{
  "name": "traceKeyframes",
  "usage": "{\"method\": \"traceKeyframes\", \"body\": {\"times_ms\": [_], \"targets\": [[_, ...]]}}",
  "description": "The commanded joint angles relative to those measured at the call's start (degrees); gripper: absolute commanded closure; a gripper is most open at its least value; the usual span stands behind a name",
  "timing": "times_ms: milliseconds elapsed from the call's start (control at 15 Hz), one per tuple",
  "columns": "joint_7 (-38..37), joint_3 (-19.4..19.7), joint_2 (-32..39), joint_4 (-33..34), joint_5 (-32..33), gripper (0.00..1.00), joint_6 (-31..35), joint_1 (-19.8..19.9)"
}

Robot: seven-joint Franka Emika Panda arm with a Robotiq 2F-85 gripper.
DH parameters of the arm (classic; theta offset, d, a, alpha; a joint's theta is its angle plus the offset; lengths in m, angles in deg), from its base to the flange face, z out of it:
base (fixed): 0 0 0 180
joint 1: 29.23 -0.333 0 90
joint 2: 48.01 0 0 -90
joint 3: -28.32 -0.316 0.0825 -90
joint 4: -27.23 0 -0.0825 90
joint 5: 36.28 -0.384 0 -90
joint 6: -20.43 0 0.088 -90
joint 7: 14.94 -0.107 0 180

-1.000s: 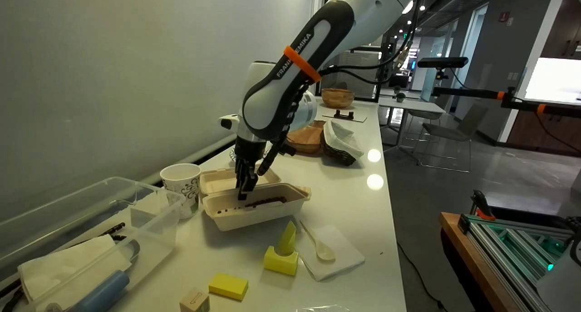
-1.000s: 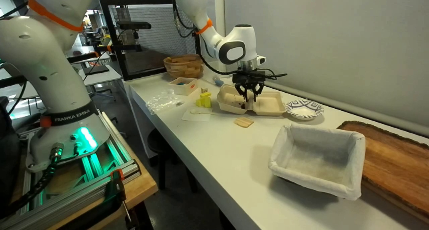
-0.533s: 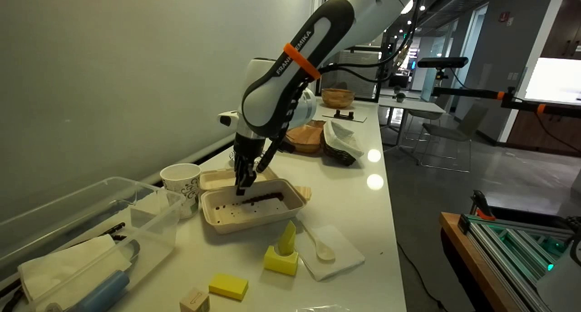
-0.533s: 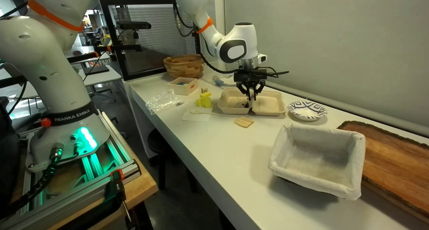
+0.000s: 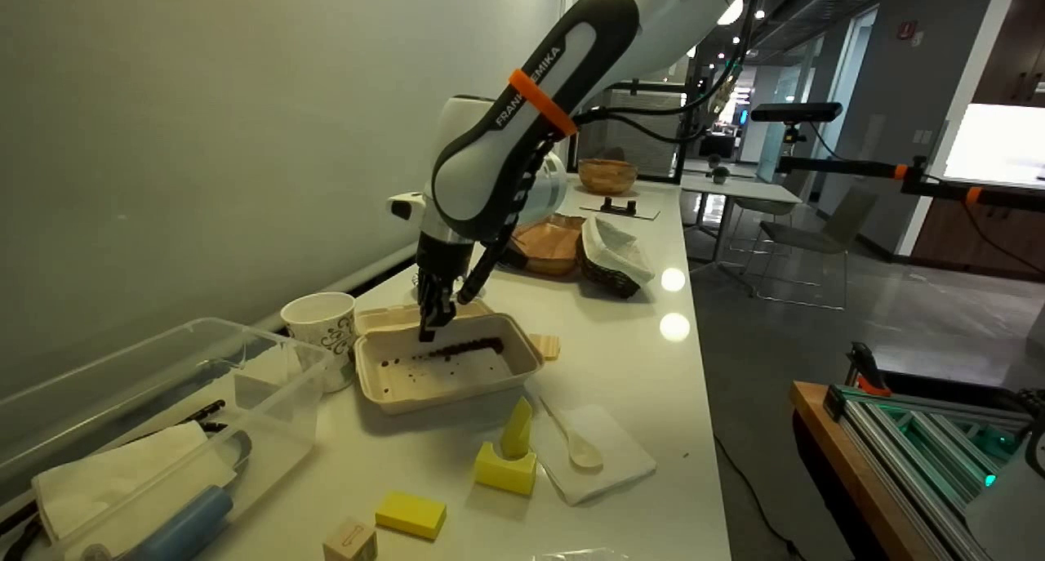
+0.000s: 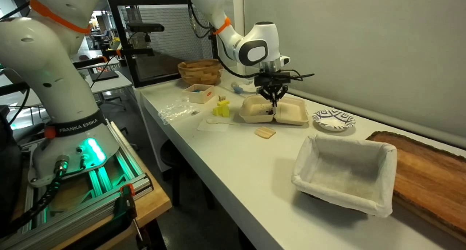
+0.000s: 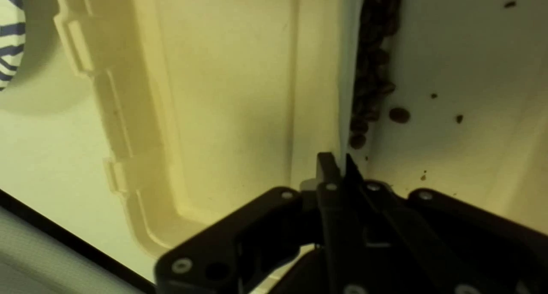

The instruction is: Move the takeaway pack closer to the edge and move the small beige object closer to the wall

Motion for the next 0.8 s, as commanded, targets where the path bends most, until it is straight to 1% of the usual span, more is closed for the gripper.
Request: {"method": "traceKeyframes", "body": {"times_ms": [0,267,733], "targets": [[-3.3,1.9,-1.6,-1.5,1.7,1.0,-2.2,-1.9],[-7.0,3.0,-4.2,-3.4,1.4,0.99,-5.3,-2.9],[-13.1,4.3,-11.1,-10.1,0.4,0.99,-8.9,-2.1]]}}
